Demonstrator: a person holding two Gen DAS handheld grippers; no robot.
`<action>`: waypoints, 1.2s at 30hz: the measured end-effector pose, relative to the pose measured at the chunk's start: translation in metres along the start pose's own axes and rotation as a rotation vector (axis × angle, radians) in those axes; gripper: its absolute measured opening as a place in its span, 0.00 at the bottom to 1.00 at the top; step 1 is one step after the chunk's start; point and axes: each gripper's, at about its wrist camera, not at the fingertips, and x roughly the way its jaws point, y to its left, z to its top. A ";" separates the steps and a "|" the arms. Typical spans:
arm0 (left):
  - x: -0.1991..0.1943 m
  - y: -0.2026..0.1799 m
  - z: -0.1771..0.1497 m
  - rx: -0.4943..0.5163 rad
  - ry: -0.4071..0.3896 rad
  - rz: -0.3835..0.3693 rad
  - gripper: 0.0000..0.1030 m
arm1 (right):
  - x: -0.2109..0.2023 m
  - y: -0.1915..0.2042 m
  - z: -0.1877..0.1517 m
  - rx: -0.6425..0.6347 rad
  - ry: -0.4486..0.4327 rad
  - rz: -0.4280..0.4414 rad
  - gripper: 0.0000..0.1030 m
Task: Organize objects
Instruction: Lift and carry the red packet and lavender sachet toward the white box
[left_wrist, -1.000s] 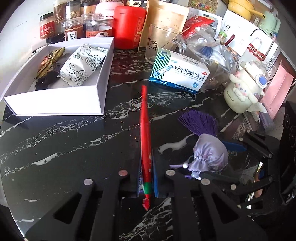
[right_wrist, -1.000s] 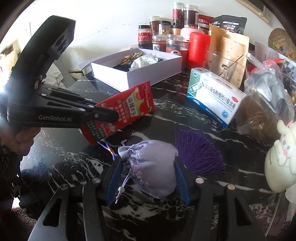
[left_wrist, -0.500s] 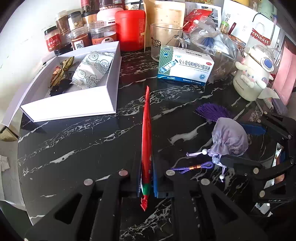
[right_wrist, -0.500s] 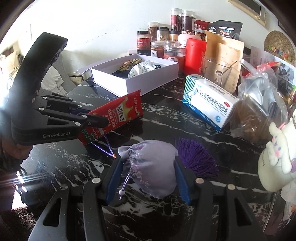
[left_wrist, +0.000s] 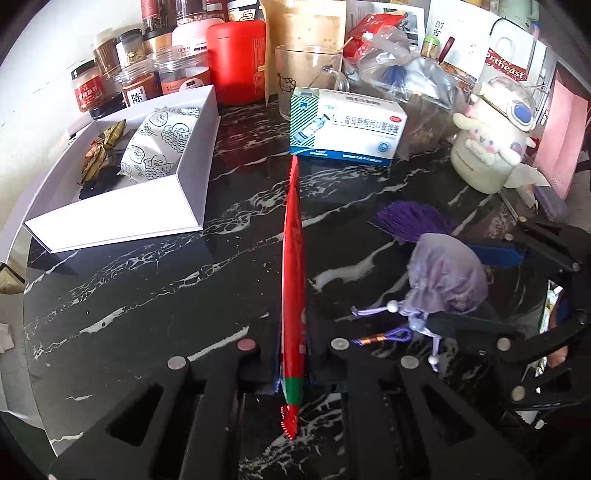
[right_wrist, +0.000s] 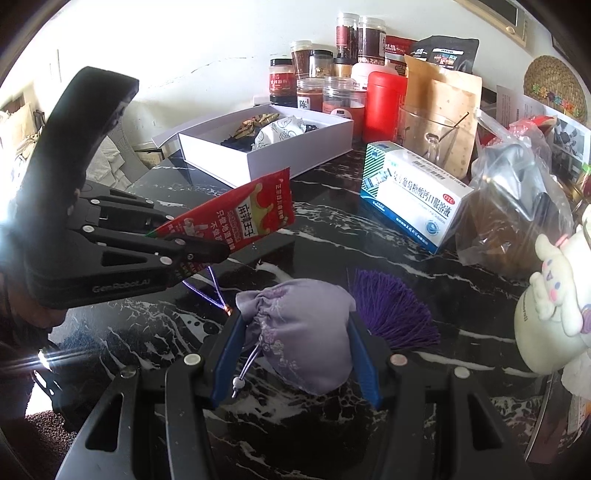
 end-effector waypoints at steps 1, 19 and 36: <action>-0.003 0.000 0.000 -0.004 0.001 -0.004 0.09 | -0.001 0.000 0.001 0.001 -0.002 0.002 0.54; -0.056 -0.001 -0.008 0.051 -0.015 0.038 0.09 | -0.021 0.003 0.023 -0.022 -0.014 -0.031 0.54; -0.093 0.039 -0.001 -0.003 -0.043 0.109 0.09 | -0.024 0.035 0.070 -0.117 -0.079 0.063 0.54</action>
